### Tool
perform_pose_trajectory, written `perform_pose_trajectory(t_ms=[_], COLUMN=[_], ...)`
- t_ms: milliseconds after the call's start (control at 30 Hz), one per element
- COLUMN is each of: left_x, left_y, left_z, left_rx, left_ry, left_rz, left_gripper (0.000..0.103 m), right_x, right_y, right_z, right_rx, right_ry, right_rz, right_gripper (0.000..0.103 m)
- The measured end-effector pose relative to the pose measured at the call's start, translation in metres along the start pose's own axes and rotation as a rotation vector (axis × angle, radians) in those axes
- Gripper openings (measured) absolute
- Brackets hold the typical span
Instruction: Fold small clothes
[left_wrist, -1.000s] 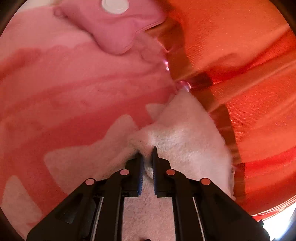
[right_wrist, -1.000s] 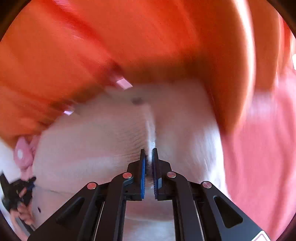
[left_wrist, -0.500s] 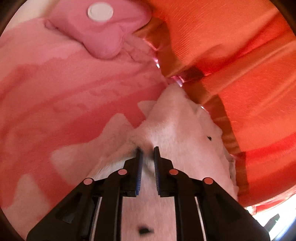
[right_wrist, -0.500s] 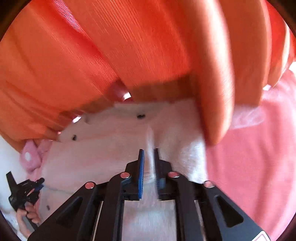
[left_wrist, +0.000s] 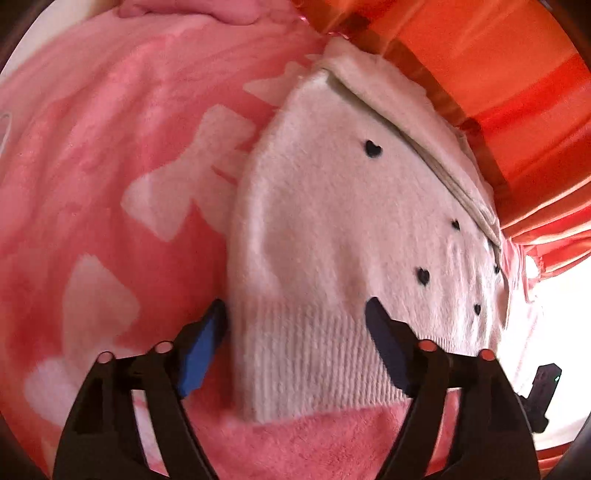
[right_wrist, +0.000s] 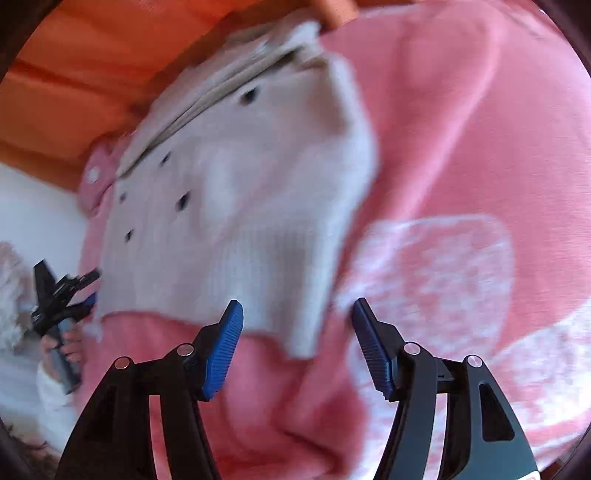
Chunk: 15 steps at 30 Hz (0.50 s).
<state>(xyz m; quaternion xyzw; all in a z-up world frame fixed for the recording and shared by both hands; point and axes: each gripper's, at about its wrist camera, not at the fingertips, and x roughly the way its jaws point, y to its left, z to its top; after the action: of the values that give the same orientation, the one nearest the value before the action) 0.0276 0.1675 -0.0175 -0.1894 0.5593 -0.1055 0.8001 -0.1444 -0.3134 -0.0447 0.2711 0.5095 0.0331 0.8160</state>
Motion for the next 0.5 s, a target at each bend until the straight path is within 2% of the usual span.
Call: perform_pose_trajectory(t_ms=[33,67,100,167,200,267,333,400,467,500], left_x=[0.002,0.001,0.002,0.003,0.001,-0.007,-0.011,-0.009,-0.009,-0.011], left_y=[-0.005,-0.011,-0.016,-0.021,-0.020,-0.018,-0.017,-0.012,-0.004,0.001], left_z=[-0.004,-0.009,-0.012,-0.013,-0.014,-0.016,-0.018,-0.020,-0.024,-0.026], left_rx=[0.013,0.027,0.044,0.042,0.022,-0.021,-0.032,-0.057,-0.105,-0.128], left_ry=[-0.003,-0.016,-0.016,-0.001,0.007,0.006,-0.003,0.006,0.014,-0.004], left_rz=[0.012,0.037,0.053,0.037,0.024,-0.001,0.029,0.037,0.030,0.028], left_gripper=[0.079,0.074,0.066,0.027,0.024,0.024,0.024,0.027,0.041,0.041], right_x=[0.001,0.003,0.001,-0.004,-0.011,-0.016,-0.005,0.012,0.014,0.013], right_y=[0.001,0.004,0.005,0.012,0.016,0.024,0.032,0.035,0.032,0.032], right_z=[0.002,0.006,0.009,0.014,0.011,0.012,0.015,0.015,0.014,0.011], right_rx=[0.000,0.003,0.013,0.031,0.041,0.044,0.035,0.063,0.111,0.126], right_ry=[0.002,0.001,-0.010,-0.038,-0.064,-0.096,-0.069,-0.016,-0.016,-0.024], right_rz=[-0.006,-0.009,-0.023,-0.044,-0.003,0.013,-0.061,-0.074,-0.078,-0.072], right_gripper=[0.069,0.067,0.060,0.044,0.043,0.044,0.044,0.045,0.046,0.051])
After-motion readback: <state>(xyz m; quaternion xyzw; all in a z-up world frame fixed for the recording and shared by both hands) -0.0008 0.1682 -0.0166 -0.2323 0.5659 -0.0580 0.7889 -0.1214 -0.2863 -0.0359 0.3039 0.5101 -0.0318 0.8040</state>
